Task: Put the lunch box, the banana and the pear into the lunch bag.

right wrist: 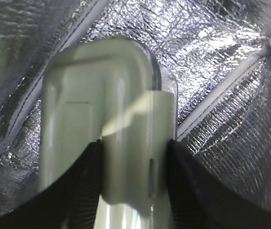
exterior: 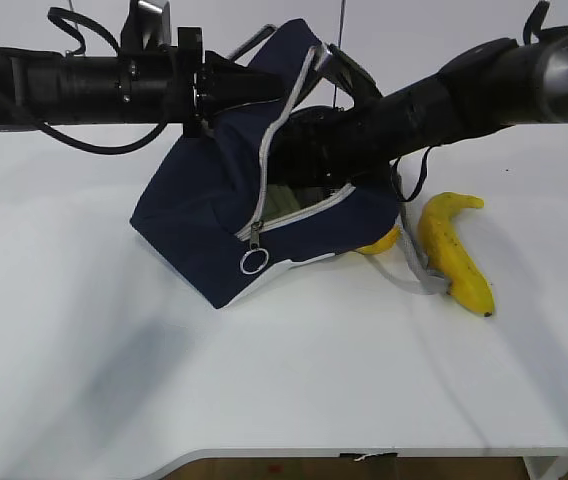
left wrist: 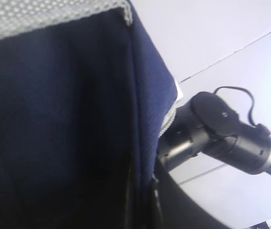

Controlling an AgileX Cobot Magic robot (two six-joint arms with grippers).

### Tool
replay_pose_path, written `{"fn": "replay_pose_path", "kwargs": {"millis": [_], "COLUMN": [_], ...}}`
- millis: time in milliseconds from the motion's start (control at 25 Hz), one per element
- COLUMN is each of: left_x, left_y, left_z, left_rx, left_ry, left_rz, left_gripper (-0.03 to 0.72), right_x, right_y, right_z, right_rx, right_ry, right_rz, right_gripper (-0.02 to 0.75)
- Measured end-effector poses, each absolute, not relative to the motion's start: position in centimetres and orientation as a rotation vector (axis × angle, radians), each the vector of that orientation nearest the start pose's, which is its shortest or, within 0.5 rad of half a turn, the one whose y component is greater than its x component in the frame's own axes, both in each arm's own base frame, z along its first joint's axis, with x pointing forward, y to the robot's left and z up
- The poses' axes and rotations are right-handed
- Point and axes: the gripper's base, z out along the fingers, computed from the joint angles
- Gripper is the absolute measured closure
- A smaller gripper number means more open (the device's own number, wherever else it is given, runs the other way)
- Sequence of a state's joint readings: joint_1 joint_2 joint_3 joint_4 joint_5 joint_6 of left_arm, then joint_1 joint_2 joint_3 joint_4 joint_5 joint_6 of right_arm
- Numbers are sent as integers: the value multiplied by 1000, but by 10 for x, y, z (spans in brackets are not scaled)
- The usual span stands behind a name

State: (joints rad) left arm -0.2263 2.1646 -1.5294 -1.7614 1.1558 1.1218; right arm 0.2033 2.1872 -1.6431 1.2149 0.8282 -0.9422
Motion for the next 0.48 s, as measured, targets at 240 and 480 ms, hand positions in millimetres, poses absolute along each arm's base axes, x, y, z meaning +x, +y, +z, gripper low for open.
{"fn": "replay_pose_path", "kwargs": {"millis": [240,480], "left_x": [425,425], "left_y": [-182,-182], "left_z": [218,218], "left_rx": [318,318], "left_ry": [1950,1950], "left_rz": [-1721,-1721], "left_gripper": [683,683], "right_x": [454,454], "right_y": [158,159], "right_z": [186,186], "right_rx": [-442,-432], "right_ry": [2304,2295], "right_rz": [1068,1083], "right_gripper": [423,358]}}
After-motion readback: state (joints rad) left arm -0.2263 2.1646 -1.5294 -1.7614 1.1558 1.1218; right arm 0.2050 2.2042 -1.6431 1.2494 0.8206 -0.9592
